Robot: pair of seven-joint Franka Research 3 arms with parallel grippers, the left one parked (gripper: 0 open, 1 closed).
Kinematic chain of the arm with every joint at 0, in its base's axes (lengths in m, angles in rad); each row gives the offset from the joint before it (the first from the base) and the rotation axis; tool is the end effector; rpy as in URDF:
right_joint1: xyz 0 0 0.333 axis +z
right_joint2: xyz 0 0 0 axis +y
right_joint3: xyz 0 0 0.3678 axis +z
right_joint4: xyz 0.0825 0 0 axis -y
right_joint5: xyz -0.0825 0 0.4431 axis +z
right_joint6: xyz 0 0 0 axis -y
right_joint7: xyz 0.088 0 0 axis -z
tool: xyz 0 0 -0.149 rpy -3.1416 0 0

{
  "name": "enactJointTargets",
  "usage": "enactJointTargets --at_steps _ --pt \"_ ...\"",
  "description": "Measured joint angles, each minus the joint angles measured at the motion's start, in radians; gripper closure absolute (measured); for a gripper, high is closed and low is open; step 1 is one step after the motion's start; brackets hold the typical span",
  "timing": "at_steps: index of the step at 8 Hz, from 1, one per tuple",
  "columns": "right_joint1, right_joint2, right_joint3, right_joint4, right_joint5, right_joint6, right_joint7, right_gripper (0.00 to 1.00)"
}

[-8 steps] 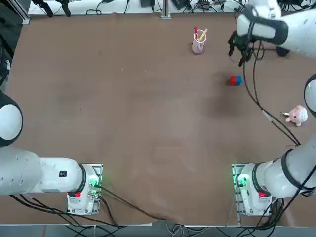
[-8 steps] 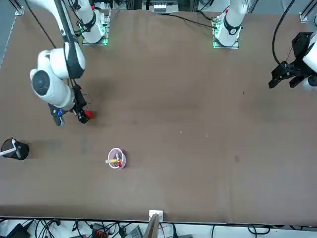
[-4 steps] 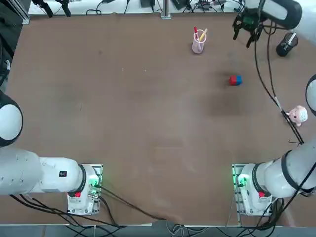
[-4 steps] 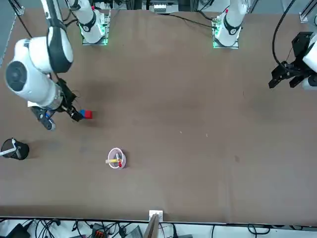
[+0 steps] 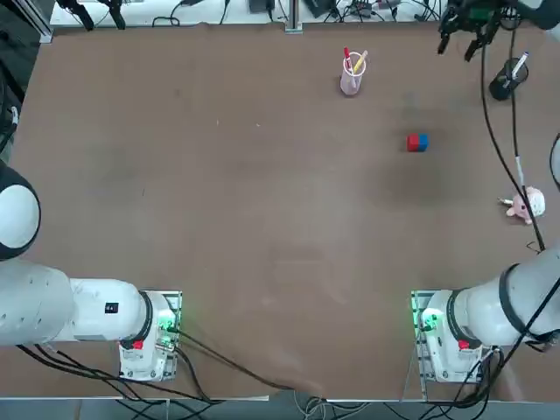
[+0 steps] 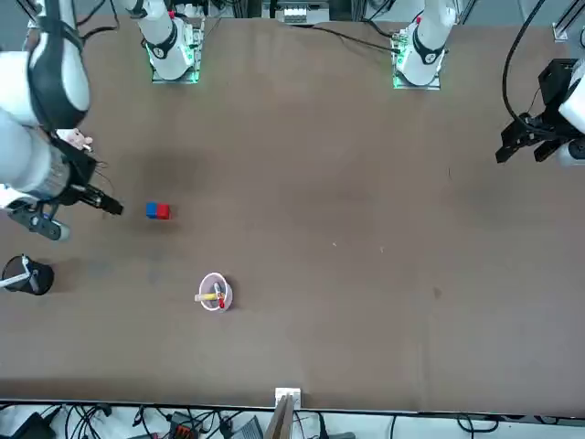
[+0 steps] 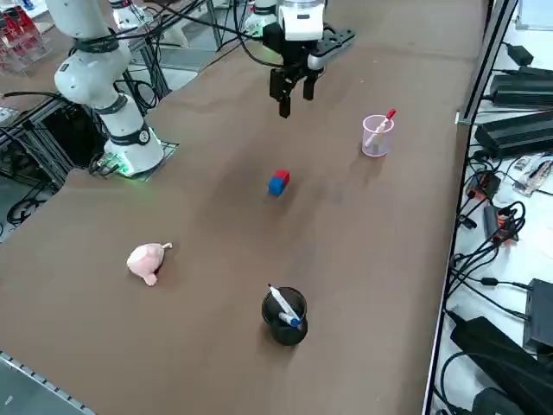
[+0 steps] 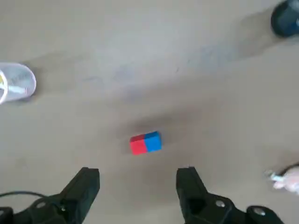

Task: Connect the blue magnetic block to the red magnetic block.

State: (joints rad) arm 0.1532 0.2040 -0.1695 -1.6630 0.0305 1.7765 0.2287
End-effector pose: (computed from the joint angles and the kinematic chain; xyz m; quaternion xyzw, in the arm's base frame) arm 0.6770 -0.0001 0.4715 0.9912 -0.1248 -0.0432 0.0070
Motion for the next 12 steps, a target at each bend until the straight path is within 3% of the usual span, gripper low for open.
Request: enactJointTargets --at_steps 4,8,12 --pt "-0.06 -0.046 -0.002 0.007 0.003 -0.013 -0.242 0.0" --pt "-0.039 -0.096 0.027 0.137 0.003 -0.211 -0.249 0.0" --pt "-0.037 -0.223 0.043 0.089 0.002 -0.25 -0.249 0.0"
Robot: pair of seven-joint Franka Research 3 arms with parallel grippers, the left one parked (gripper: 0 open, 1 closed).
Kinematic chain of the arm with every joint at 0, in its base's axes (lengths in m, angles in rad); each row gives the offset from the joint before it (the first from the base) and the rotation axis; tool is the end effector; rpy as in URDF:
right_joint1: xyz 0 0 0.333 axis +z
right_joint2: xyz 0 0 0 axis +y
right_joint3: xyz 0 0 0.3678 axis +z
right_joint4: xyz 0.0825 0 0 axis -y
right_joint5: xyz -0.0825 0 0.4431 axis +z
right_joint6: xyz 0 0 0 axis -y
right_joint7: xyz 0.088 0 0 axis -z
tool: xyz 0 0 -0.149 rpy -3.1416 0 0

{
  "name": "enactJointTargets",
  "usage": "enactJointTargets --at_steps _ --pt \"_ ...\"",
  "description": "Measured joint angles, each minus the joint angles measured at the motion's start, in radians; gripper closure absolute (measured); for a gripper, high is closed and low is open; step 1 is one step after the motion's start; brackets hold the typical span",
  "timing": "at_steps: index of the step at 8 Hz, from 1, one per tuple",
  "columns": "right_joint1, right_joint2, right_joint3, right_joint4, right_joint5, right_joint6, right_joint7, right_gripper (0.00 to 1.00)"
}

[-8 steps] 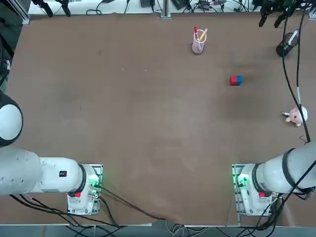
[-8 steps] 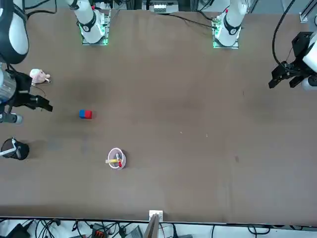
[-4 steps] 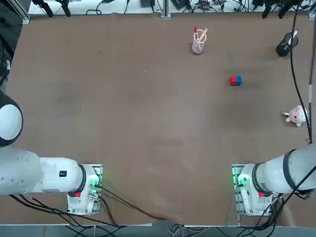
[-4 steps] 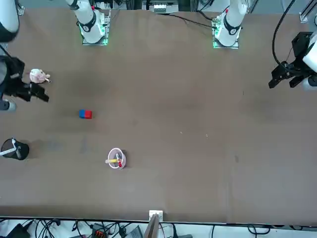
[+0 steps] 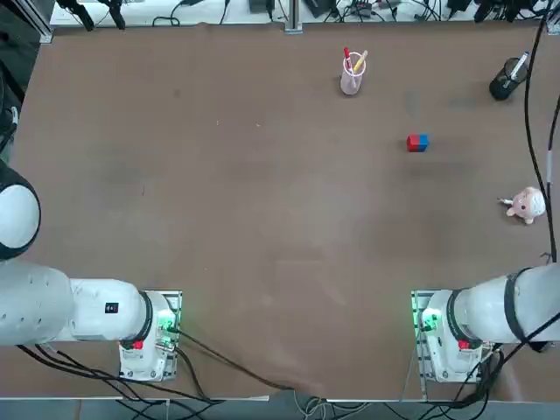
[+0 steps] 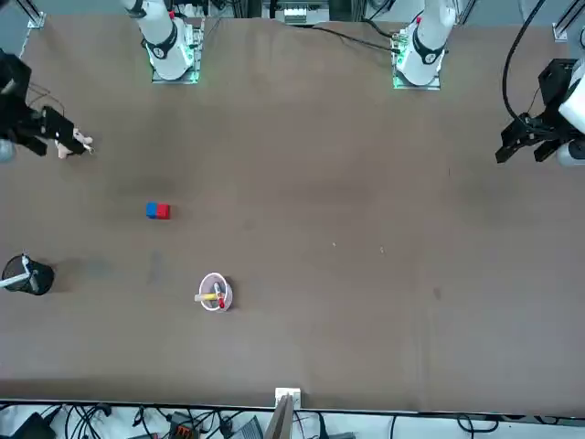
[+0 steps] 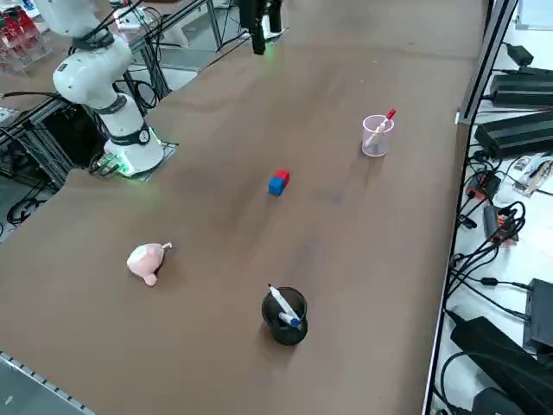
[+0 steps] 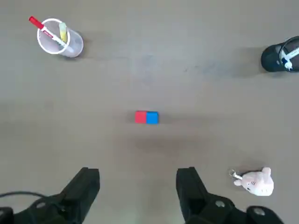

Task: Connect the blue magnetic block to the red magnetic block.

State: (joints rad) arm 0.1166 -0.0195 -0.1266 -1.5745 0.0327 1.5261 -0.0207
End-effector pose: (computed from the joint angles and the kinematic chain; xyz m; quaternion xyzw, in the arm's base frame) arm 0.6008 -0.0018 0.6403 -0.9997 -0.0059 0.0143 0.0178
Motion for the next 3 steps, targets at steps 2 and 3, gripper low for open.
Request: enactJointTargets --at_steps 2,3 --pt "0.0 -0.079 0.012 -0.079 0.0 0.023 0.0 0.0" --pt "0.0 -0.103 0.021 -0.105 0.0 0.029 0.0 0.0"
